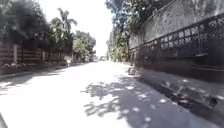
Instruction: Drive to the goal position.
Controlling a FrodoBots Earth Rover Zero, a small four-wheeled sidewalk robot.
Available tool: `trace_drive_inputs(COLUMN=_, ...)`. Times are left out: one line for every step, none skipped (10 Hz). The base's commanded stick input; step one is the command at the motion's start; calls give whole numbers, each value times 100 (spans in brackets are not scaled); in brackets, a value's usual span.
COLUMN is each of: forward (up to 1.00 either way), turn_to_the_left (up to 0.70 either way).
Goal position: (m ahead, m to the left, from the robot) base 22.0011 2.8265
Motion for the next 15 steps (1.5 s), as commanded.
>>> trace_drive_inputs(forward=70, turn_to_the_left=16)
trace_drive_inputs(forward=70, turn_to_the_left=10)
trace_drive_inputs(forward=70, turn_to_the_left=3)
trace_drive_inputs(forward=70, turn_to_the_left=14)
trace_drive_inputs(forward=70, turn_to_the_left=32)
trace_drive_inputs(forward=70, turn_to_the_left=27)
trace_drive_inputs(forward=70, turn_to_the_left=13)
trace_drive_inputs(forward=70, turn_to_the_left=7)
trace_drive_inputs(forward=70, turn_to_the_left=11)
trace_drive_inputs(forward=70, turn_to_the_left=5)
trace_drive_inputs(forward=70, turn_to_the_left=1)
trace_drive_inputs(forward=70, turn_to_the_left=0)
trace_drive_inputs(forward=70, turn_to_the_left=0)
trace_drive_inputs(forward=70, turn_to_the_left=0)
trace_drive_inputs(forward=69, turn_to_the_left=0)
